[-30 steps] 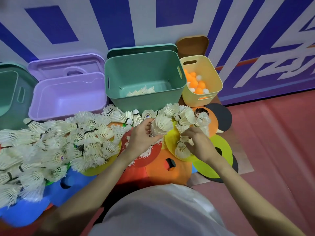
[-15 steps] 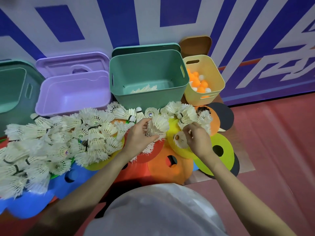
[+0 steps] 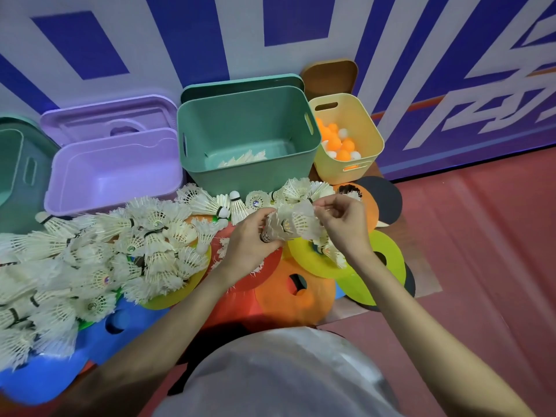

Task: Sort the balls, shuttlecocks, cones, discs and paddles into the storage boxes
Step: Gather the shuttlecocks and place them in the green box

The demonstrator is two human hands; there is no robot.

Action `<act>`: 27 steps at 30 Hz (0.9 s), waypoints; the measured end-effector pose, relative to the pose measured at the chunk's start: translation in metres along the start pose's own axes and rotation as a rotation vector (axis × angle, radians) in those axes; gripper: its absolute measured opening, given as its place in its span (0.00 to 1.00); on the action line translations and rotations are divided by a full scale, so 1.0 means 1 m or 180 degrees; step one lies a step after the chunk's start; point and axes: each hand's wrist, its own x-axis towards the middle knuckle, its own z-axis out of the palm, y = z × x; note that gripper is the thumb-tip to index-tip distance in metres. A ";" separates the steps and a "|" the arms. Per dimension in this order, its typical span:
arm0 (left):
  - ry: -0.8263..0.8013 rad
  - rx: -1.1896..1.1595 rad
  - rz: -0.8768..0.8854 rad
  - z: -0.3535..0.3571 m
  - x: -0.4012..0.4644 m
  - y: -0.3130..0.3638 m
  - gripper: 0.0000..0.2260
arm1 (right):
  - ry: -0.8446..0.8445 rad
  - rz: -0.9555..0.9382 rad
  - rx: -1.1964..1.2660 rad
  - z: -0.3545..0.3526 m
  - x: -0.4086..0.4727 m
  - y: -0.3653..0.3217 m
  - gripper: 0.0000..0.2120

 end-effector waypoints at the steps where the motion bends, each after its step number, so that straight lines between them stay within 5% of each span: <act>1: -0.0057 -0.0023 0.0066 0.001 0.001 0.001 0.26 | -0.0017 0.0048 -0.0004 0.003 0.000 0.002 0.07; 6: -0.0128 -0.0170 0.0063 0.003 0.005 -0.003 0.28 | -0.0499 0.0122 0.0249 -0.005 0.006 -0.005 0.03; 10: -0.0081 -0.0446 -0.0138 -0.001 0.007 -0.008 0.24 | -0.0194 0.0023 0.0104 -0.022 0.017 -0.001 0.05; 15: -0.0087 -0.0518 -0.0171 0.000 0.006 -0.008 0.21 | 0.0176 -0.0204 -0.1502 -0.041 0.022 0.035 0.06; 21: -0.0109 -0.0445 -0.0142 0.003 0.006 -0.007 0.22 | -0.0553 -0.0170 -0.2880 -0.024 0.020 0.080 0.10; 27: -0.0072 -0.0348 -0.0074 0.001 0.007 -0.008 0.22 | -0.0699 0.0011 -0.3494 -0.006 0.031 0.083 0.13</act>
